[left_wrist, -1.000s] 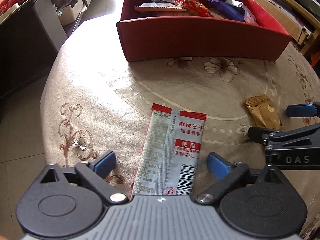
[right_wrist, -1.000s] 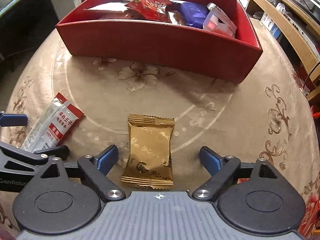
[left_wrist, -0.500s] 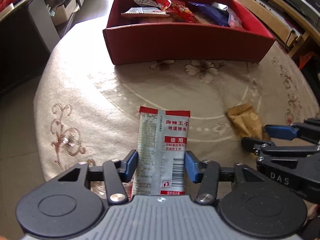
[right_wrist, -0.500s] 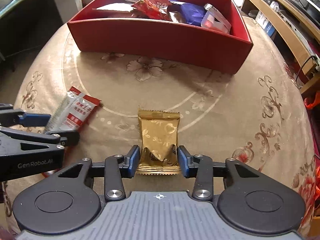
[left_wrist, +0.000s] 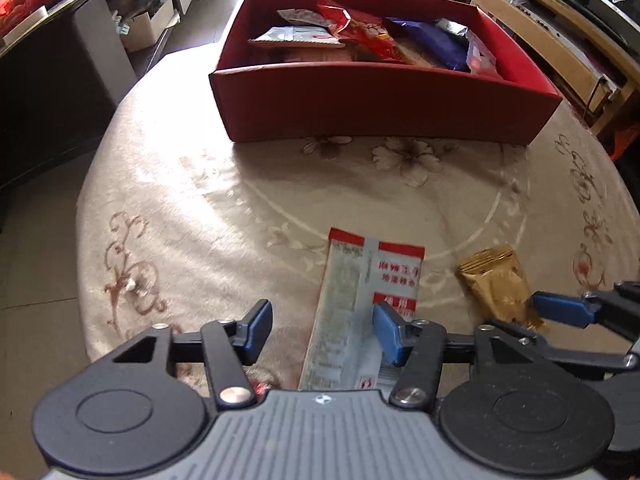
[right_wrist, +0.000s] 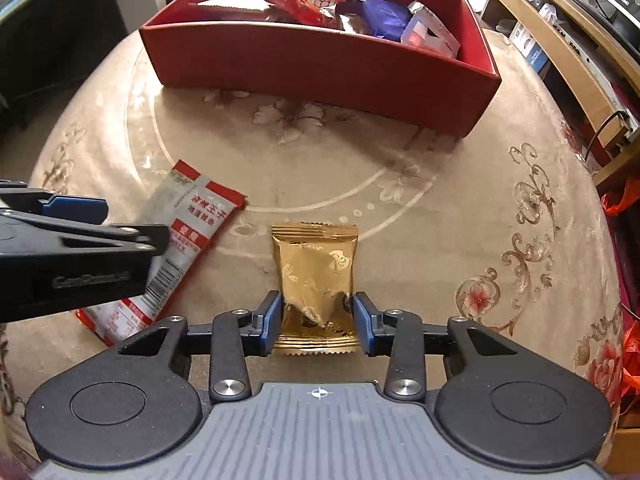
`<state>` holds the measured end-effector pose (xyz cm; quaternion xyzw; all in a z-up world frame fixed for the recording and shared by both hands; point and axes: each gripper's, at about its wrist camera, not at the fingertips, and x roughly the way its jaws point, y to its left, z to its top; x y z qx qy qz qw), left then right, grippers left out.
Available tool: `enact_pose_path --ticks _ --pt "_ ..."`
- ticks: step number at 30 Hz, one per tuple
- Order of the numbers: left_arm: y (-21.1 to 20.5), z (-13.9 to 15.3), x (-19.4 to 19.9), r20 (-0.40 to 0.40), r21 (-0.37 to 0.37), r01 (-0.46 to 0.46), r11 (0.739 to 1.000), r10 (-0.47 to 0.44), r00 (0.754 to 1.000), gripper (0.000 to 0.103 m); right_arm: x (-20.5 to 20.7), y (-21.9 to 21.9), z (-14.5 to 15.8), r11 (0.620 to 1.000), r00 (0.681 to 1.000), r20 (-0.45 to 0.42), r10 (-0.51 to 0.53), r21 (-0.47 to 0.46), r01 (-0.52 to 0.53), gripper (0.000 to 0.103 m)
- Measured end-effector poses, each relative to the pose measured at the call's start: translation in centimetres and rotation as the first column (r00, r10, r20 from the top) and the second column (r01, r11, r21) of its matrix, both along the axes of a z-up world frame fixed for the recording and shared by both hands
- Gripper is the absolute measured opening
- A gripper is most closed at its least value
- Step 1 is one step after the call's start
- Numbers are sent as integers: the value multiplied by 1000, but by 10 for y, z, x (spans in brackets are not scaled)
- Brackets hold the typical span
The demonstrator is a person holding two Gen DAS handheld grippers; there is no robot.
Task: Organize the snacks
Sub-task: 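Carry the strip packet and gold wrapper over the red box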
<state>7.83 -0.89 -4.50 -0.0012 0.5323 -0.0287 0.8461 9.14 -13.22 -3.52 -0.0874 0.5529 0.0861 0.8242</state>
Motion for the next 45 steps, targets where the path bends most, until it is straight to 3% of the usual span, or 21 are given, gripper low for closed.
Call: enact_pose_path --ticks 4,11,16,21,24,30,45 --pt "-10 -6 3 -7 -31 43 999 -44 999 59 4 -12 1 999 999 -16 -38 35 39 48" --pt "-10 -8 4 -38 -64 40 997 -43 998 58 2 -17 -4 999 999 -21 -31 33 32 51" --pt "-18 -10 -11 -11 57 91 994 -91 996 56 2 -25 -2 997 997 -21 -76 6 76 50" --pt "-25 -9 -8 -19 84 100 991 -99 995 54 3 -15 -6 999 999 -16 -44 -17 44 52" --pt "-24 -10 -4 -27 75 94 993 -92 995 54 6 -13 -7 999 999 -8 -37 -22 36 51" --pt "-21 -4 -5 -27 33 91 995 -90 996 43 2 -15 -4 1000 1000 4 -31 -1 31 45" --pt "-22 34 3 56 -21 77 997 -76 996 43 -3 -24 31 995 994 93 -57 81 50 45"
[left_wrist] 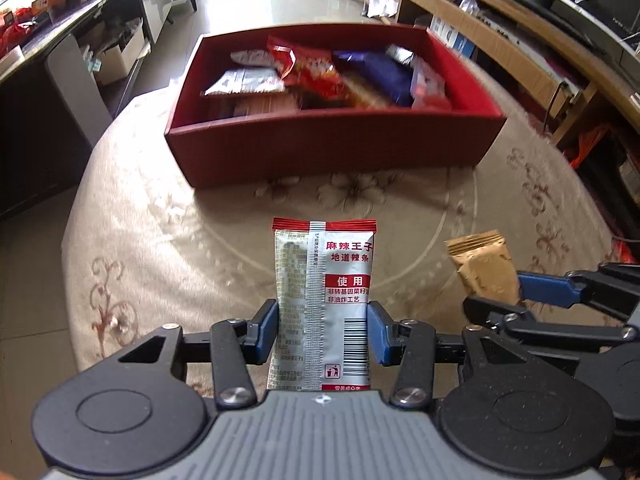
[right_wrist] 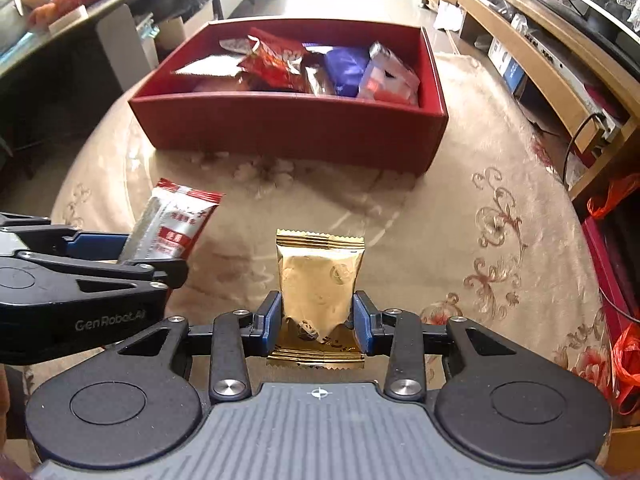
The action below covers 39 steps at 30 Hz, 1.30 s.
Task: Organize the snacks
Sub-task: 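Carry the strip packet and gold wrapper over the red box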
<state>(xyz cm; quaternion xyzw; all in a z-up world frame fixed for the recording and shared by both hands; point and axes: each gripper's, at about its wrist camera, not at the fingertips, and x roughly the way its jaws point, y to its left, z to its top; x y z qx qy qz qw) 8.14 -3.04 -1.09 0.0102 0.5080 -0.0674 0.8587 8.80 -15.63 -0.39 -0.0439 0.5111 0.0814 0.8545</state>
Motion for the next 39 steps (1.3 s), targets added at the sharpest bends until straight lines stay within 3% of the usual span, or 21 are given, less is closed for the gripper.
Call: enact_pose_path --ticks 20,39 --pt "-3 44 57 115 26 -11 1000 8 993 42 51 1 36 999 993 109 -43 33 39 45" --pt "1 69 115 199 -4 -80 997 79 977 40 108 1 59 998 981 186 -61 37 55 45"
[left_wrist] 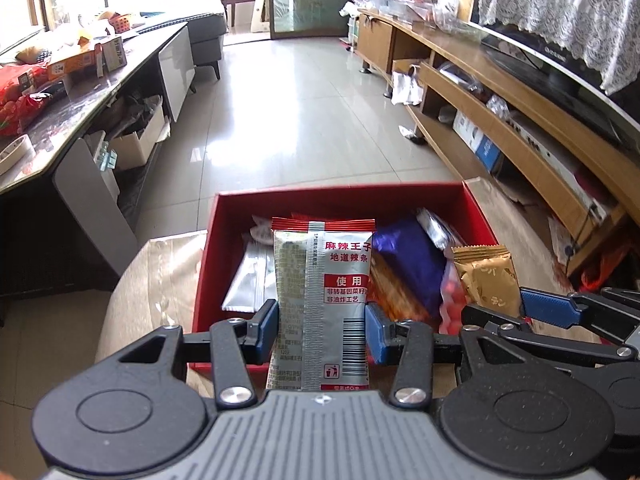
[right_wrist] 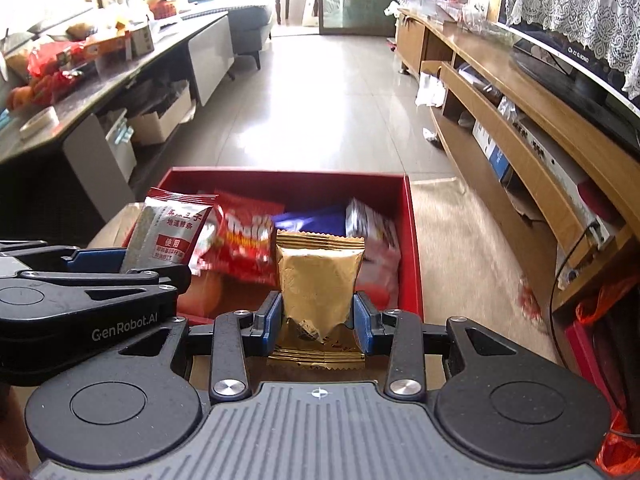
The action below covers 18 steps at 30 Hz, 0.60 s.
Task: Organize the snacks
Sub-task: 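Carry the strip packet and gold wrapper over the red box, then lower both held snacks into the red box and open both grippers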
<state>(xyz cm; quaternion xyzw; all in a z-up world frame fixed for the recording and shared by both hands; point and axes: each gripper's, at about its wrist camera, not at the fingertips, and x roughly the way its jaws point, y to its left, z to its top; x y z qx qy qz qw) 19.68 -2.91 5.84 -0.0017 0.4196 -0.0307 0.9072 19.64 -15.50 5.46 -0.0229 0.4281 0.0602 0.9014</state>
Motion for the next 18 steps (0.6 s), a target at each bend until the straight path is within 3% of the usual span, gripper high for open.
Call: enact_pose_path --ticks 18 --pt "-7 -10 37 2 32 -24 999 24 1000 40 35 1 -10 999 1000 1 -10 -36 10 46"
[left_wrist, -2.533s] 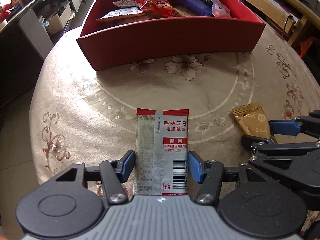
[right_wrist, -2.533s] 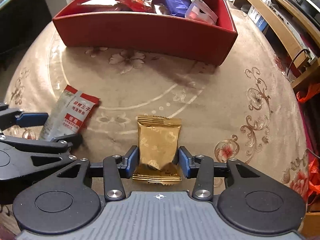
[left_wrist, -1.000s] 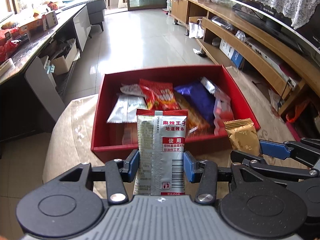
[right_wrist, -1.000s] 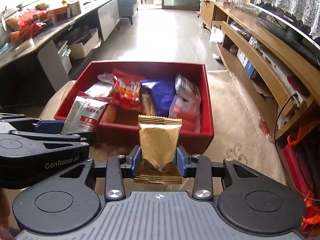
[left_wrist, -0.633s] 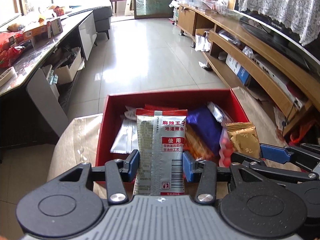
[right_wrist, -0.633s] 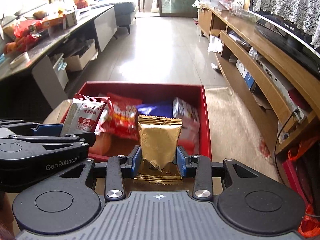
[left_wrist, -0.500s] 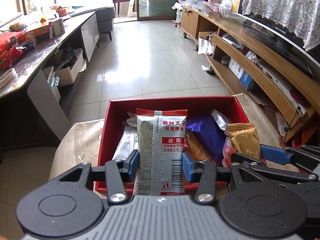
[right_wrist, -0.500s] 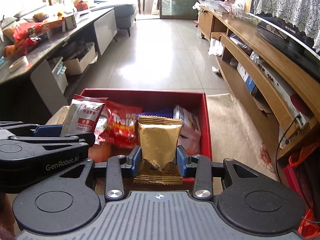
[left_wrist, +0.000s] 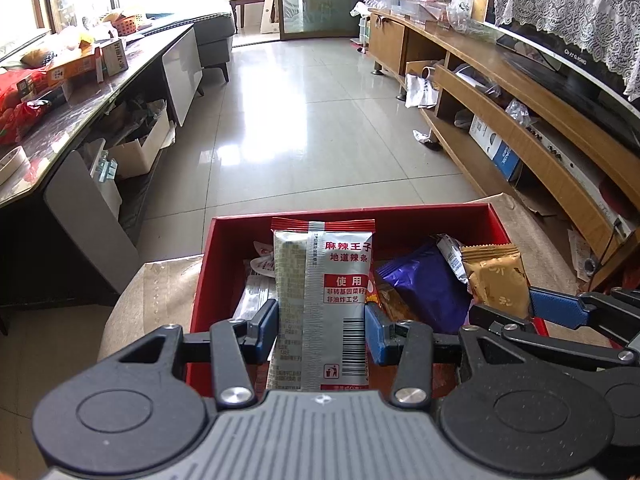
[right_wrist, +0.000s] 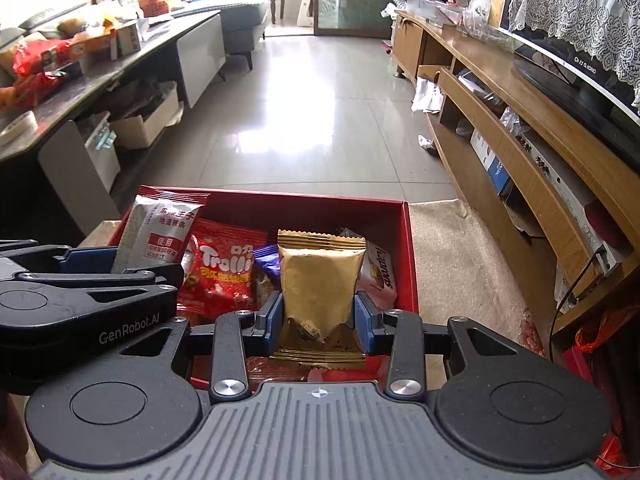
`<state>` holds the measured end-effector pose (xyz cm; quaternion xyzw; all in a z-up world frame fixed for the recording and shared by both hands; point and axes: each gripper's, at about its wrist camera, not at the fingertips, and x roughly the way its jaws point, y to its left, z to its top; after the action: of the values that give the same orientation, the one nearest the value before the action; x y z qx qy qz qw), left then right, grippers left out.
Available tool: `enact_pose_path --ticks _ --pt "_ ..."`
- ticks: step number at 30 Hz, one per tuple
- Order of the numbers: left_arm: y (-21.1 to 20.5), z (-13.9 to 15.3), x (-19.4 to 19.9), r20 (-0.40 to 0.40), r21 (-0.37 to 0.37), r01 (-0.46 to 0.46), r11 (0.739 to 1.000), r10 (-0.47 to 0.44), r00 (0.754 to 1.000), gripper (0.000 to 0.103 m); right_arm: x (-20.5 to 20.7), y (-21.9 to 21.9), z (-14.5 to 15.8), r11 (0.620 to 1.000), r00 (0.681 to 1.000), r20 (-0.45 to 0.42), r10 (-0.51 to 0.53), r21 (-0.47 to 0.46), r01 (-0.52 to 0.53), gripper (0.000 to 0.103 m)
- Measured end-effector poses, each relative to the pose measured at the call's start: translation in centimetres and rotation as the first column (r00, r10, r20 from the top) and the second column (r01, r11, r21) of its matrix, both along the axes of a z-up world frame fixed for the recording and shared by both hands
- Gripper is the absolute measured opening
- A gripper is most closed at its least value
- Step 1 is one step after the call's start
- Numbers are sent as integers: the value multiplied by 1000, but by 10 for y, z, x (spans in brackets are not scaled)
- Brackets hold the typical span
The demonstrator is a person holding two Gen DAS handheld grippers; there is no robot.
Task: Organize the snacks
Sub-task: 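Lower both held snacks into the red box and open both grippers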
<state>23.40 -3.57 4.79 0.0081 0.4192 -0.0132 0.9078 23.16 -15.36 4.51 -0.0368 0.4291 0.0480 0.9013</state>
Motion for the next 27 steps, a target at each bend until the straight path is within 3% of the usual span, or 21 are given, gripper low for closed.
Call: enact_pose_path --ticks 27 --pt "0 -27 28 -61 21 -41 999 42 997 40 24 4 -28 1000 998 -56 10 14 -10 46"
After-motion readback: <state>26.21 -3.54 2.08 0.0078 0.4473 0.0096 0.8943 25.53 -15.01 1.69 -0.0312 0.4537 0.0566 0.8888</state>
